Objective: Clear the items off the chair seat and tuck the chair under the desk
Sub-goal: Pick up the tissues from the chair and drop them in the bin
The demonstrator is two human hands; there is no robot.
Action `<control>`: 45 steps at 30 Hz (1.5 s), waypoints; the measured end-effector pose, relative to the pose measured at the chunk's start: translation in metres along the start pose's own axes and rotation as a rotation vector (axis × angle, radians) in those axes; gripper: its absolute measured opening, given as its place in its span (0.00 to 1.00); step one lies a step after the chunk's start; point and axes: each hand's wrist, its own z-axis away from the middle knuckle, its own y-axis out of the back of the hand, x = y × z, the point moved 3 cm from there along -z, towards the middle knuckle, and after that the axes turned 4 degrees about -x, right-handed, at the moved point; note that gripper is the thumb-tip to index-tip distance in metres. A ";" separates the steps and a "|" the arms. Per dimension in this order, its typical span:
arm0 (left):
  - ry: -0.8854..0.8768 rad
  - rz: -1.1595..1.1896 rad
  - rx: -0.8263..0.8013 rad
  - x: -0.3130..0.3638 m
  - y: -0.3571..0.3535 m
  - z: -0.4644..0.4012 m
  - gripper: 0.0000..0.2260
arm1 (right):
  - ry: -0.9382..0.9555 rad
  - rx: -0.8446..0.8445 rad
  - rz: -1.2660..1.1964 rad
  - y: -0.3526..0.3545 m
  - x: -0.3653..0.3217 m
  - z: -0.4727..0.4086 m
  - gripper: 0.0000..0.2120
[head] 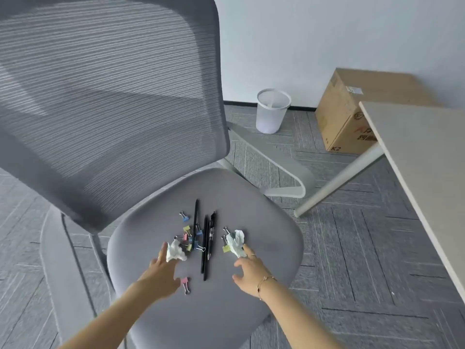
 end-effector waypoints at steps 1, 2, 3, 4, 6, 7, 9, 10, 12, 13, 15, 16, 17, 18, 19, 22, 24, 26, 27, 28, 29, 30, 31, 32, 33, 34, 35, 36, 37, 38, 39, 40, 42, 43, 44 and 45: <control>0.002 -0.029 -0.018 -0.002 -0.003 -0.006 0.25 | -0.001 -0.014 0.030 -0.003 0.001 -0.006 0.16; 0.009 -0.022 -0.003 -0.003 -0.003 -0.010 0.23 | -0.009 -0.001 0.035 -0.003 -0.001 -0.010 0.17; 0.001 -0.040 -0.005 -0.005 -0.004 -0.015 0.22 | -0.015 -0.014 0.056 -0.005 -0.001 -0.014 0.17; 0.004 -0.039 0.002 -0.006 -0.004 -0.019 0.22 | -0.033 -0.010 0.058 -0.006 -0.001 -0.017 0.18; 0.001 -0.053 -0.013 -0.009 -0.011 -0.027 0.21 | -0.045 -0.008 0.049 -0.014 0.005 -0.022 0.22; 0.007 -0.051 -0.027 -0.011 -0.014 -0.029 0.21 | -0.056 -0.005 0.028 -0.016 0.009 -0.023 0.26; 0.024 -0.027 -0.048 -0.017 -0.021 -0.032 0.20 | -0.059 0.005 -0.006 -0.016 0.014 -0.018 0.28; 0.030 -0.017 -0.047 -0.019 -0.024 -0.033 0.20 | -0.051 0.010 -0.005 -0.015 0.015 -0.017 0.27; 0.030 0.023 0.008 -0.020 -0.024 -0.033 0.21 | -0.032 0.056 -0.015 -0.010 0.017 -0.011 0.23; 0.029 0.061 0.057 -0.020 -0.021 -0.031 0.21 | -0.024 0.093 -0.029 -0.007 0.017 -0.008 0.21; 0.018 0.132 0.149 -0.017 -0.014 -0.028 0.18 | -0.010 0.191 -0.068 -0.001 0.018 -0.001 0.16; 0.009 0.145 0.201 -0.016 -0.010 -0.025 0.16 | -0.005 0.236 -0.089 0.001 0.017 0.003 0.13; -0.004 0.162 0.252 -0.014 -0.006 -0.022 0.15 | 0.003 0.273 -0.114 0.002 0.015 0.008 0.11; -0.018 0.186 0.299 -0.013 -0.003 -0.018 0.14 | 0.008 0.306 -0.136 0.003 0.014 0.013 0.08; -0.036 0.209 0.345 -0.012 0.002 -0.014 0.12 | 0.015 0.333 -0.152 0.004 0.011 0.018 0.05; -0.068 0.200 0.428 -0.006 0.014 0.003 0.08 | 0.019 0.401 -0.165 0.006 0.001 0.033 0.11; -0.081 0.155 0.467 -0.002 0.020 0.013 0.07 | 0.029 0.432 -0.170 0.008 -0.005 0.042 0.12; -0.110 0.126 0.502 0.001 0.025 0.023 0.06 | 0.062 0.453 -0.173 0.009 -0.011 0.051 0.11; -0.127 0.127 0.511 0.003 0.028 0.028 0.07 | 0.079 0.457 -0.179 0.010 -0.015 0.056 0.09; -0.140 0.130 0.515 0.005 0.031 0.033 0.08 | 0.084 0.451 -0.189 0.010 -0.018 0.060 0.11; -0.151 0.129 0.518 0.006 0.033 0.038 0.10 | 0.083 0.445 -0.197 0.011 -0.020 0.064 0.14; -0.163 0.122 0.523 0.007 0.035 0.042 0.11 | 0.073 0.436 -0.197 0.012 -0.022 0.068 0.15; -0.171 0.111 0.527 0.008 0.037 0.045 0.10 | 0.066 0.433 -0.186 0.012 -0.024 0.072 0.13; -0.181 0.102 0.527 0.010 0.038 0.049 0.09 | 0.055 0.428 -0.170 0.013 -0.027 0.077 0.11; -0.193 0.097 0.522 0.012 0.039 0.053 0.09 | 0.050 0.435 -0.162 0.013 -0.030 0.083 0.10; -0.200 0.100 0.511 0.014 0.039 0.059 0.10 | 0.050 0.444 -0.163 0.013 -0.032 0.090 0.09; -0.209 0.110 0.502 0.017 0.039 0.065 0.10 | 0.053 0.452 -0.166 0.012 -0.034 0.097 0.08; -0.227 0.124 0.495 0.020 0.039 0.074 0.11 | 0.056 0.455 -0.175 0.011 -0.037 0.107 0.07; -0.254 0.138 0.486 0.024 0.038 0.081 0.14 | 0.059 0.458 -0.186 0.010 -0.038 0.116 0.07; -0.291 0.136 0.470 0.027 0.036 0.088 0.18 | 0.056 0.461 -0.201 0.009 -0.039 0.124 0.08; -0.332 0.115 0.443 0.031 0.034 0.096 0.22 | 0.042 0.461 -0.221 0.008 -0.040 0.134 0.09; -0.373 0.089 0.412 0.034 0.030 0.103 0.22 | 0.024 0.457 -0.238 0.006 -0.039 0.144 0.10; -0.448 0.073 0.356 0.044 0.024 0.117 0.15 | -0.025 0.440 -0.250 0.002 -0.036 0.165 0.10; -0.462 0.073 0.332 0.050 0.021 0.124 0.13 | -0.046 0.445 -0.259 0.001 -0.034 0.175 0.11; -0.450 0.068 0.305 0.056 0.019 0.129 0.12 | -0.066 0.458 -0.277 -0.001 -0.030 0.185 0.11; -0.424 0.055 0.276 0.064 0.016 0.132 0.12 | -0.086 0.473 -0.302 -0.003 -0.025 0.195 0.10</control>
